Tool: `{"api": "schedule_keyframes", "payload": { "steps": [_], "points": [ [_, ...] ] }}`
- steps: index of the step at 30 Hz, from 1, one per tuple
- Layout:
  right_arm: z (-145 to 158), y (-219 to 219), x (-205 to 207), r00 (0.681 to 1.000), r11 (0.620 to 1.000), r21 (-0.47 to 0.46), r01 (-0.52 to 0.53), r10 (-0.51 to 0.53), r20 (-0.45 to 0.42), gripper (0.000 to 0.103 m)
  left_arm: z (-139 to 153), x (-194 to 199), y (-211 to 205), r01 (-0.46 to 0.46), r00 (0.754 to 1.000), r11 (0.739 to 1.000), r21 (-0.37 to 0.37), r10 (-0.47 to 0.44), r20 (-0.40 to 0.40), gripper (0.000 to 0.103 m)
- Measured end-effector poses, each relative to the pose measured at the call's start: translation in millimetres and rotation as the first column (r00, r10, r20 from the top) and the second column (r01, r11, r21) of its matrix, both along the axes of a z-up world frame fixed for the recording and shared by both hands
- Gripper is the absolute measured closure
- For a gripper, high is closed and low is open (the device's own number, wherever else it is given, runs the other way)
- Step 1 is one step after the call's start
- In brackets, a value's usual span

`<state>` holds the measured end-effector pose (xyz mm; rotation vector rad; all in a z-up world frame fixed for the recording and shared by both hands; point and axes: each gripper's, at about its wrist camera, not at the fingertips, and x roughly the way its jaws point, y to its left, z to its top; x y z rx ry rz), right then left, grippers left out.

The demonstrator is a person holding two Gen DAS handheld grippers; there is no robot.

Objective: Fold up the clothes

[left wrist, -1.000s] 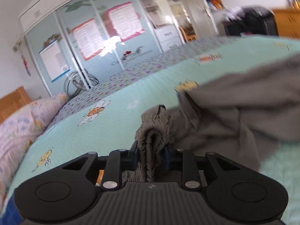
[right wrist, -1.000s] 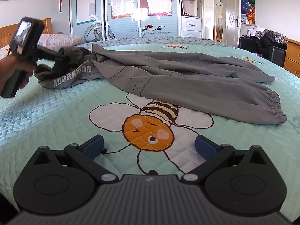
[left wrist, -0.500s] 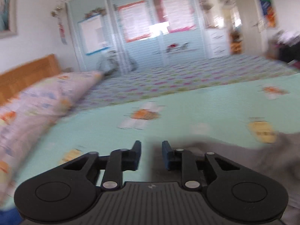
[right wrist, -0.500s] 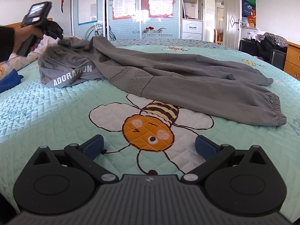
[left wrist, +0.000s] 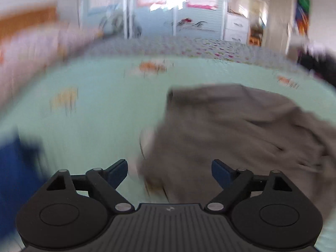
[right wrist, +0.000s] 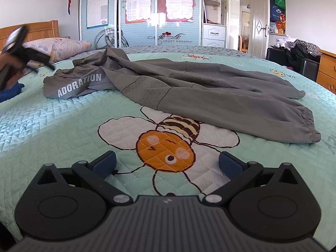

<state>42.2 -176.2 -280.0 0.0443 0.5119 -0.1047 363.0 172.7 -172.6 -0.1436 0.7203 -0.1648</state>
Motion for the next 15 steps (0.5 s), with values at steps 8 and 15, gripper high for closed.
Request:
{"api": "schedule_keyframes", "payload": {
  "steps": [8,15],
  "points": [
    [-1,3,-4,1.000,1.000,-0.014,0.005,-0.005,0.009,0.000,-45,-3,33,-0.146,0.985,0.875,-0.461,0.084,-0.154,0.007],
    [-2,4,-3,1.000,1.000,-0.019,0.002,-0.002,0.013,0.000,-55,39,35,-0.261,0.962,0.786,-0.560,0.161,-0.222,0.001]
  ]
}}
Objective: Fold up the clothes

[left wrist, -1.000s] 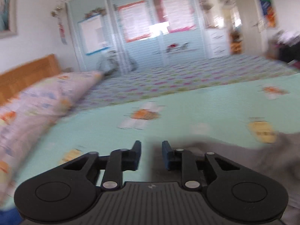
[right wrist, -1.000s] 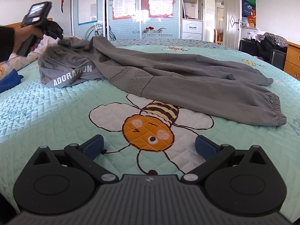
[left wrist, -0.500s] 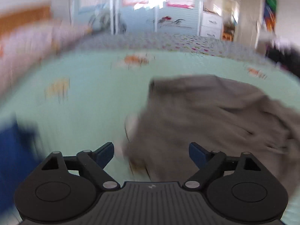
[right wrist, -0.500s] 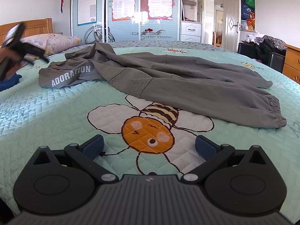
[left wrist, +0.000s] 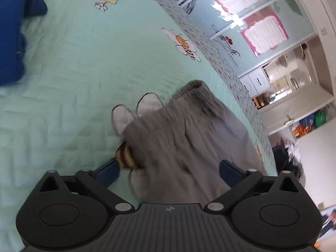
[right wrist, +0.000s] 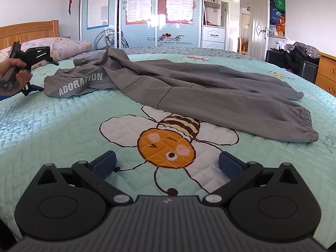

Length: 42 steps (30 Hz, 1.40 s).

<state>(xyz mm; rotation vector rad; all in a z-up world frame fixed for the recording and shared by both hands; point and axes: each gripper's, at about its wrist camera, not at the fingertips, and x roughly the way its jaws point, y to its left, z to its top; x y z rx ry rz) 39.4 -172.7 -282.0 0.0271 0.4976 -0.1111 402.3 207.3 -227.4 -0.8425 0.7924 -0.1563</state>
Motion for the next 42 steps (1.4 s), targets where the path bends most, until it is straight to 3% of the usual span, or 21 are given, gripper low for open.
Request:
{"api": "schedule_keyframes", "payload": {
  "steps": [3,4,5,6,8,12,15,19,24,28,32,36,39,42],
  "points": [
    [0,0,2,1.000,1.000,0.000,0.003,-0.003,0.001,0.000,5,14,-11,-0.023,1.000,0.997,0.072,0.024,-0.014,0.008],
    [0,0,3,1.000,1.000,0.001,0.003,-0.003,0.000,0.000,7,17,-16,-0.031,0.999,0.993,0.115,0.033,-0.019,0.031],
    [0,0,3,1.000,1.000,0.003,0.002,-0.002,-0.001,0.000,8,18,-21,-0.045,0.998,0.983,0.176,0.052,-0.032,0.069],
    [0,0,2,1.000,1.000,0.004,0.002,-0.002,-0.001,0.000,8,17,-25,-0.058,0.997,0.972,0.226,0.070,-0.044,0.078],
    [0,0,2,1.000,1.000,0.002,0.003,-0.003,0.001,0.000,7,10,-27,-0.072,0.996,0.968,0.241,0.081,-0.024,0.083],
    [-1,1,1,1.000,1.000,0.000,0.003,-0.003,0.006,0.000,12,-2,-25,-0.108,0.994,0.969,0.224,0.112,-0.003,0.087],
    [-1,0,0,1.000,1.000,0.001,0.002,-0.002,0.006,0.000,27,-18,-27,-0.137,0.990,0.958,0.252,0.125,0.063,0.089],
    [0,0,0,1.000,1.000,0.002,0.001,-0.001,0.007,0.000,55,-57,-33,-0.210,0.970,0.915,0.345,0.153,0.187,0.090],
    [2,-1,-2,1.000,1.000,0.008,-0.003,0.003,0.000,0.000,91,-117,-17,-0.373,0.918,0.858,0.353,0.288,0.272,0.090],
    [13,-10,-4,0.999,0.997,0.078,-0.021,0.023,-0.023,0.000,103,-141,6,-0.402,0.911,0.847,0.347,0.336,0.238,0.089],
    [33,-39,-13,0.999,0.973,0.228,0.030,-0.033,0.009,0.000,81,-141,15,-0.321,0.947,0.867,0.380,0.306,0.102,0.086],
    [51,-84,-23,0.988,0.909,0.397,0.128,-0.153,0.033,0.000,51,-159,24,-0.283,0.955,0.877,0.387,0.293,0.034,0.082],
    [55,-137,-32,0.963,0.793,0.568,0.218,-0.269,0.006,0.000,38,-172,27,-0.283,0.955,0.883,0.374,0.295,0.026,0.076],
    [48,-181,-36,0.953,0.675,0.695,0.247,-0.298,-0.050,0.000,35,-182,27,-0.282,0.957,0.887,0.365,0.289,0.035,0.068]
  ]
}}
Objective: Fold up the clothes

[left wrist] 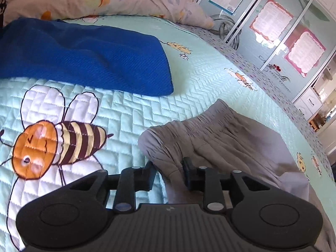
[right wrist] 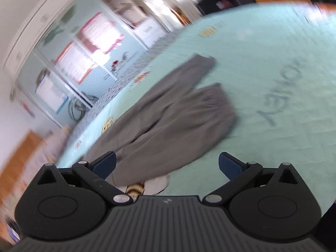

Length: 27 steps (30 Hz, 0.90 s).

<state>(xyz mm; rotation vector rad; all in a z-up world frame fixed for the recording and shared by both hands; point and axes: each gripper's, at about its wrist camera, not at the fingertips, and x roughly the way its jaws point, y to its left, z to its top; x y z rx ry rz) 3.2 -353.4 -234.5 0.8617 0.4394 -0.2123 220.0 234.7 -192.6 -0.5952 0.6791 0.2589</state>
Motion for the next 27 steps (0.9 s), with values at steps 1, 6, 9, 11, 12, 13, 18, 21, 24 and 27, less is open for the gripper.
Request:
{"api": "schedule_keyframes", "payload": {
  "steps": [1,6,9,11,12,13,18,21,24,27],
  "points": [
    [-4,-14,-1,1.000,0.998,0.058,-0.001,0.001,-0.002,0.000,-1,-5,-1,0.004,1.000,1.000,-0.003,-0.004,0.003,0.063],
    [-30,-51,-5,0.999,0.965,0.263,0.011,-0.021,0.036,0.000,-9,-32,4,0.038,0.999,0.998,-0.058,-0.036,0.026,0.046],
    [-38,-56,-1,0.997,0.946,0.322,0.034,-0.054,0.055,0.000,-13,-44,2,0.060,0.998,0.995,-0.074,-0.057,0.036,0.043],
    [-38,-55,6,0.996,0.944,0.325,0.053,-0.072,0.048,0.000,-15,-47,0,0.065,0.997,0.995,-0.076,-0.062,0.041,0.042],
    [-36,-54,10,0.996,0.947,0.315,0.062,-0.079,0.043,0.000,-16,-47,-1,0.064,0.997,0.995,-0.076,-0.061,0.041,0.041],
    [-34,-53,14,0.996,0.950,0.305,0.071,-0.086,0.037,0.000,-16,-46,-2,0.063,0.997,0.995,-0.077,-0.060,0.041,0.039],
    [-26,-46,44,0.994,0.961,0.257,0.104,-0.106,-0.005,0.002,-15,-43,-8,0.064,0.997,0.996,-0.066,-0.062,0.038,0.031],
    [-29,-43,64,0.998,0.960,0.272,0.068,-0.062,-0.031,0.056,-16,-42,-9,0.064,0.997,0.996,-0.065,-0.061,0.039,0.031],
    [-41,-38,79,0.990,0.950,0.297,0.094,-0.056,-0.132,0.101,-17,-43,-7,0.064,0.997,0.995,-0.079,-0.061,0.043,0.031],
    [-42,-31,75,0.991,0.953,0.284,0.105,-0.076,-0.111,0.101,-17,-43,-4,0.068,0.997,0.993,-0.094,-0.063,0.046,0.031]
  ]
}}
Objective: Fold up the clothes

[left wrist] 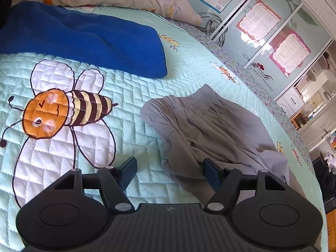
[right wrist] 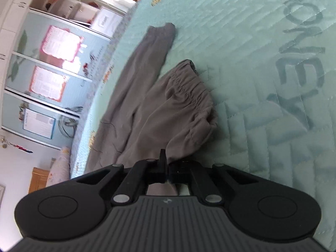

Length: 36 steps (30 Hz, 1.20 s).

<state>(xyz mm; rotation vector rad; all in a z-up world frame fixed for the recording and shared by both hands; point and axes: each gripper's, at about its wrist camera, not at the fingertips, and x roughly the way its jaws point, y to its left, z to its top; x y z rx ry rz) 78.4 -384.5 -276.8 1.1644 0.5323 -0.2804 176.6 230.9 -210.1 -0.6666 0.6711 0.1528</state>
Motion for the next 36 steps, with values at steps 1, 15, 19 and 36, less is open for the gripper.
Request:
{"api": "schedule_keyframes", "payload": {
  "steps": [1,15,19,36],
  "points": [
    [3,1,-4,1.000,1.000,-0.015,0.004,-0.004,0.007,0.101,0,0,0,0.003,1.000,1.000,0.000,-0.003,0.000,0.031],
    [77,-26,-65,0.998,0.943,-0.327,0.054,-0.046,0.031,0.101,3,-7,-5,0.018,1.000,1.000,-0.014,-0.018,-0.013,0.031],
    [35,-38,-56,0.991,0.964,-0.264,0.007,-0.042,-0.126,0.094,3,-9,-3,0.009,1.000,0.999,-0.037,-0.010,-0.012,0.031],
    [67,-41,-97,0.968,0.862,-0.455,0.223,-0.249,0.003,0.050,35,-19,20,-0.035,0.997,0.999,0.031,0.033,0.069,0.030]
  ]
}}
